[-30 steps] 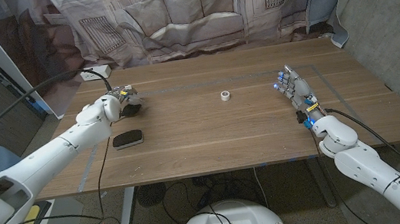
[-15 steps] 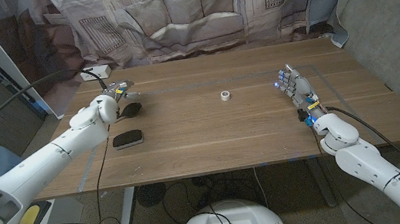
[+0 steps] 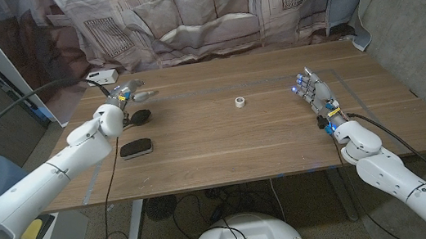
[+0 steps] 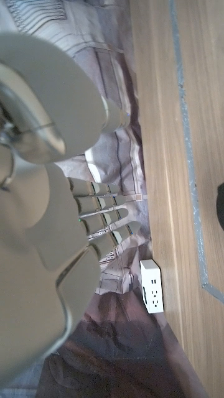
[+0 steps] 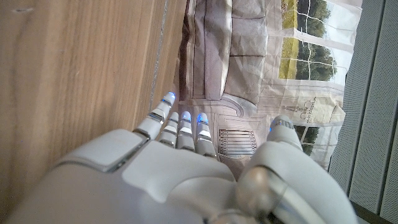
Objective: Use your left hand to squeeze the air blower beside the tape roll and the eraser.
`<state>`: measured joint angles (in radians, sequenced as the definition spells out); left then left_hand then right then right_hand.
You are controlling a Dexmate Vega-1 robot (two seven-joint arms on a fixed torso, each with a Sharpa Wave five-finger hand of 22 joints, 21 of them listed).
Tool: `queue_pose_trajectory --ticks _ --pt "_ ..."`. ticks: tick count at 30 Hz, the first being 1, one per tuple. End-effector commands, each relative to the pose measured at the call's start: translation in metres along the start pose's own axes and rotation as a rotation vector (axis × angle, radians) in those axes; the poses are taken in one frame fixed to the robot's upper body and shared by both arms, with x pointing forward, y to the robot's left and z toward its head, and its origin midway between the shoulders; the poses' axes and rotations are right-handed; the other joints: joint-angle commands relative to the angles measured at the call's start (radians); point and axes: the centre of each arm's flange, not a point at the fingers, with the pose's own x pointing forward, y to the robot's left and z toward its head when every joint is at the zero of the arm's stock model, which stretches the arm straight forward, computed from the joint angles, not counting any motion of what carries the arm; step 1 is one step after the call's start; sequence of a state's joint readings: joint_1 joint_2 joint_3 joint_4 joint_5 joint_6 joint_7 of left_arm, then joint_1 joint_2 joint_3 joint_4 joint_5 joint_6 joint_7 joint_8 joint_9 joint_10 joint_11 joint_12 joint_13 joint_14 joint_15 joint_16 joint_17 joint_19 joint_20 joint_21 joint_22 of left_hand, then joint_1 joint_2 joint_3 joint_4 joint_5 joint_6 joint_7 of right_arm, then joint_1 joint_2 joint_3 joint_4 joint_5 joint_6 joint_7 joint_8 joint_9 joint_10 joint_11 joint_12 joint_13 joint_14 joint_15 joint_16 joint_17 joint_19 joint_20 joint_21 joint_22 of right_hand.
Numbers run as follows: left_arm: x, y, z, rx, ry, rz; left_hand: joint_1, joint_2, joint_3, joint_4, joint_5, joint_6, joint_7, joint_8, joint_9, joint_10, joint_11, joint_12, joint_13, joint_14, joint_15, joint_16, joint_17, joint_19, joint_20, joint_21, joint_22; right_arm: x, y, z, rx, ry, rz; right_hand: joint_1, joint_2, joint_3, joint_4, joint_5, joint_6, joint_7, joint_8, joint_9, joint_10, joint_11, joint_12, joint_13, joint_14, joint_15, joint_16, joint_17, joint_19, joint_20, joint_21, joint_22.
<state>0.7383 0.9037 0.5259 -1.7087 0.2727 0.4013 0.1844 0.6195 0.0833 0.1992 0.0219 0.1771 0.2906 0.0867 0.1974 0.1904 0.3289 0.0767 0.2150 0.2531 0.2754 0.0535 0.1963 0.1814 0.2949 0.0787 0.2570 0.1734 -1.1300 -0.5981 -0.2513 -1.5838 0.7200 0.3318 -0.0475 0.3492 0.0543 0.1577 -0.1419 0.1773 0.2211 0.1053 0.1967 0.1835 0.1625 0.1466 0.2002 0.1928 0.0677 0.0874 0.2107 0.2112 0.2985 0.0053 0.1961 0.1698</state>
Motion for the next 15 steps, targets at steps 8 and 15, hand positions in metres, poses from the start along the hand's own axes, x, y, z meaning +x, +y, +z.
queue_pose_trajectory --ticks 8,15 --pt "-0.031 -0.001 0.030 -0.267 -0.092 0.084 -0.048 -0.004 -0.018 0.015 -0.003 0.009 0.003 0.003 -0.002 -0.009 0.001 0.002 -0.005 -0.015 0.009 -0.006 0.002 -0.024 0.005 -0.020 0.004 -0.003 0.001 -0.006 0.018 -0.014 0.019 -0.010 -0.013 -0.007 0.009 0.000 0.031 -0.001 0.007 0.003 0.043 -0.007 0.012 0.000 0.033 -0.012 0.010 0.004 0.034 -0.016 0.007 0.002" --pt "-0.044 -0.004 0.031 -0.362 -0.143 0.113 -0.063 -0.007 -0.024 0.021 -0.002 0.004 0.006 -0.001 -0.002 -0.014 0.003 -0.001 -0.008 -0.021 0.008 -0.008 0.002 -0.027 0.001 -0.024 0.004 -0.004 0.003 -0.004 0.020 -0.051 0.030 -0.015 -0.017 -0.011 0.011 0.001 0.024 0.001 0.002 0.003 0.033 -0.007 0.006 0.000 0.024 -0.010 0.005 0.004 0.029 -0.017 0.003 0.002"
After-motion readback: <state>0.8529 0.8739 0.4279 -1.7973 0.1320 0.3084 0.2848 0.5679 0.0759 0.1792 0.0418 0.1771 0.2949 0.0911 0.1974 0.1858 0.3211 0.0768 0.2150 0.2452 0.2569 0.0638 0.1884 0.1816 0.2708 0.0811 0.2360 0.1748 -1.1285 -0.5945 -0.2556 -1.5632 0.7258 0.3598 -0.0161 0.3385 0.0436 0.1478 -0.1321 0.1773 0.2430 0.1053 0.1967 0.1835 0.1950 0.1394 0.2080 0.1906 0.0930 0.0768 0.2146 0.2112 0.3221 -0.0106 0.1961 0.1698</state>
